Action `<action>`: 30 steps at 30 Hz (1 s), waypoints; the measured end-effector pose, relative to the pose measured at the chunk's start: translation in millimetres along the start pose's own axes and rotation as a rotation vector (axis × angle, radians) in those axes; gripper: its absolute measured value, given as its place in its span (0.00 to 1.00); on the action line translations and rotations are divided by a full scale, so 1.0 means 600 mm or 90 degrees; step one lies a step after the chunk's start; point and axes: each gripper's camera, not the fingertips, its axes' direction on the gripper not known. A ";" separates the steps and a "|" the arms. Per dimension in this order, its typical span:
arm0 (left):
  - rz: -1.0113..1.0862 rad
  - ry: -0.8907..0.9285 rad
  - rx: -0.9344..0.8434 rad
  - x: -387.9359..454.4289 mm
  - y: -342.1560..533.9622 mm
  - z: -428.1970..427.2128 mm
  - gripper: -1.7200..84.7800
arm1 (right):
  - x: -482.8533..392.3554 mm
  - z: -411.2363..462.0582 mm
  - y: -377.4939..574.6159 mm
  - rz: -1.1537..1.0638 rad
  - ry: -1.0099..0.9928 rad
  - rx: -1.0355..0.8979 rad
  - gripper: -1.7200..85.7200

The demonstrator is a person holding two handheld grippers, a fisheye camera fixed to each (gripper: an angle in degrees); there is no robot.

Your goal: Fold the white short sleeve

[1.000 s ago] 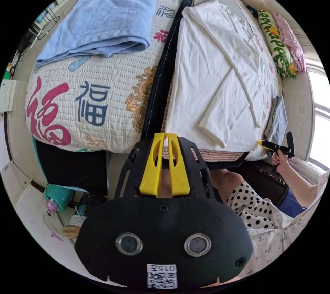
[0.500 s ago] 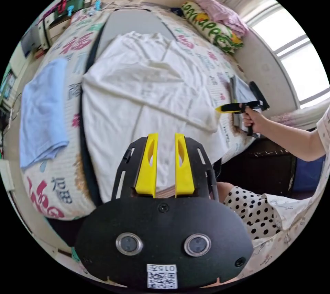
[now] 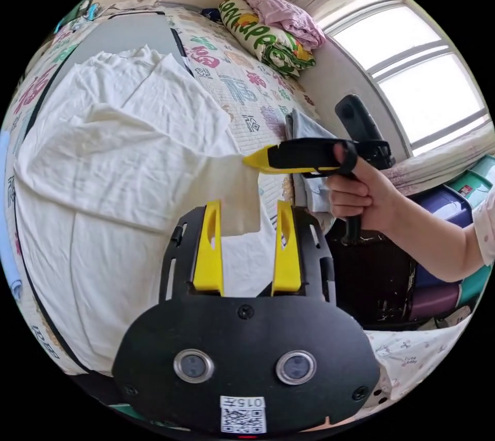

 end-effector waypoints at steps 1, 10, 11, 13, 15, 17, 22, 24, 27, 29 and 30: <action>-0.014 -0.006 0.006 0.004 -0.007 -0.009 0.19 | -0.019 0.007 0.002 -0.019 -0.026 0.001 0.03; -0.214 0.024 0.134 -0.065 -0.034 -0.166 0.07 | -0.091 0.109 0.027 -0.135 -0.092 -0.013 0.06; -0.221 0.014 0.132 -0.078 -0.036 -0.192 0.06 | -0.103 0.107 0.042 -0.169 -0.060 0.016 0.07; -0.235 -0.019 0.134 -0.104 -0.036 -0.244 0.06 | -0.129 0.113 0.073 -0.227 0.037 0.060 0.08; -0.254 -0.055 0.149 -0.136 -0.031 -0.307 0.05 | -0.164 0.157 0.110 -0.338 0.128 0.040 0.09; -0.256 -0.078 0.149 -0.172 -0.028 -0.381 0.05 | -0.189 0.274 0.158 -0.459 0.179 -0.117 0.11; -0.239 -0.134 0.080 -0.192 -0.026 -0.443 0.05 | -0.209 0.470 0.258 -0.564 0.237 -0.273 0.14; -0.241 -0.127 0.066 -0.189 -0.022 -0.447 0.05 | -0.214 0.522 0.282 -0.576 0.265 -0.290 0.15; -0.260 -0.115 0.056 -0.179 -0.017 -0.447 0.05 | -0.211 0.596 0.313 -0.592 0.324 -0.323 0.15; -0.278 -0.091 0.063 -0.170 -0.016 -0.448 0.05 | -0.203 0.645 0.330 -0.608 0.388 -0.357 0.14; -0.282 -0.085 0.064 -0.167 -0.016 -0.449 0.05 | -0.204 0.652 0.334 -0.622 0.403 -0.355 0.13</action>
